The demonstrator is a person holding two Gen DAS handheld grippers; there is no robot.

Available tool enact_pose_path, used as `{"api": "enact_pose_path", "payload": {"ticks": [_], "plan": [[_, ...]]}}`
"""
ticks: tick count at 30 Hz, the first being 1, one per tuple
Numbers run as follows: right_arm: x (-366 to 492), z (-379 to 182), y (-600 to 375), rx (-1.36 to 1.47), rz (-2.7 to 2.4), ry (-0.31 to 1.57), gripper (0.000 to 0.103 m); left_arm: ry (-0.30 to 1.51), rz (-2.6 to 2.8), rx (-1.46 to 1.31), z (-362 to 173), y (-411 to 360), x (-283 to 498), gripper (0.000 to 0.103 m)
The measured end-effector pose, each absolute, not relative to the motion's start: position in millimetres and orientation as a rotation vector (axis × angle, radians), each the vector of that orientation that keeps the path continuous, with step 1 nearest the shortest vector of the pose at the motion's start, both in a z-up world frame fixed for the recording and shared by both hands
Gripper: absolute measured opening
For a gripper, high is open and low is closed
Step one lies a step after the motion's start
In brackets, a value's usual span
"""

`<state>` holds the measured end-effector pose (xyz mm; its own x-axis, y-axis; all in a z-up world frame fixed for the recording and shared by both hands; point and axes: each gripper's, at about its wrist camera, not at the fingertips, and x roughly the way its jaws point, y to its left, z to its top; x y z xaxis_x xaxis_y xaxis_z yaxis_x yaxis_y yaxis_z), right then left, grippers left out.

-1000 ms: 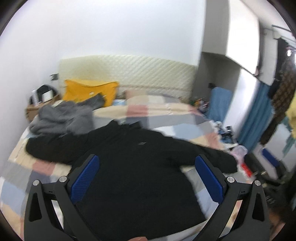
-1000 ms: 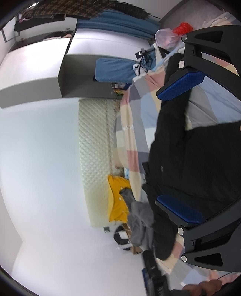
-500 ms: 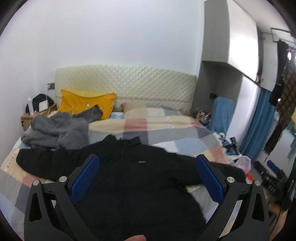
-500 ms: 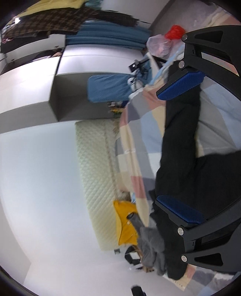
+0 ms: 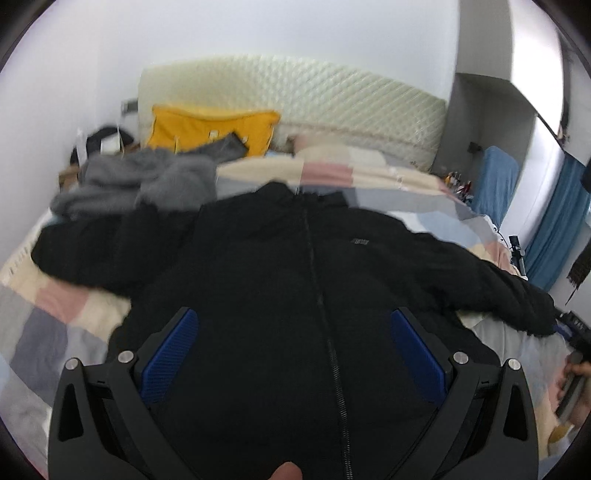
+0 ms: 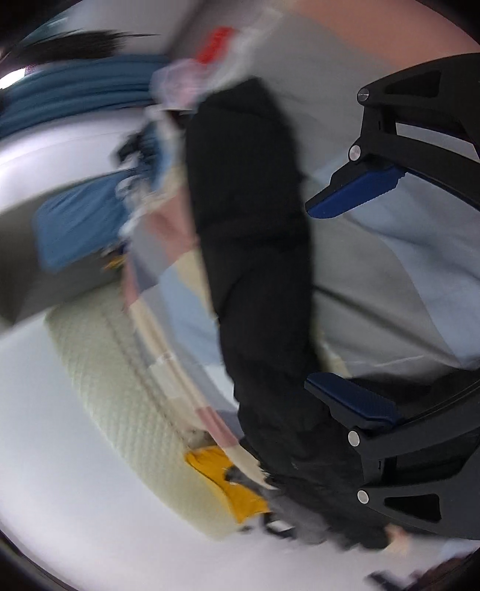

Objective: Fold large clothes
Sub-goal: 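Reach the right gripper to the jacket sleeve cuff and grasp it, then lift the sleeve cuff with the right gripper and fold it across the jacket body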

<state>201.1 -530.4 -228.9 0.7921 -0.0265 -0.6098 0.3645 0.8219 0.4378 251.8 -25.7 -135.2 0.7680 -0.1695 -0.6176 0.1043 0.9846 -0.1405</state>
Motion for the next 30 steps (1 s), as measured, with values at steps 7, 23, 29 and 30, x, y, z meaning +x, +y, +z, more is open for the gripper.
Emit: {"api": "enact_pose_path", "payload": {"ticks": [7, 23, 29, 30], "plan": [[205, -297, -600, 0.93, -0.388, 0.583, 0.086, 0.7, -0.158, -0.107, -157, -22, 260, 0.103], [276, -267, -706, 0.884, -0.537, 0.464, 0.017, 0.703, -0.094, -0.127, -184, -16, 273, 0.103], [305, -228, -720, 0.799, -0.498, 0.374, 0.009, 0.732, -0.051, -0.14, -201, -16, 280, 0.103], [308, -224, -721, 0.781, -0.502, 0.369, 0.009, 0.749, -0.035, -0.146, -206, -15, 281, 0.103]]}}
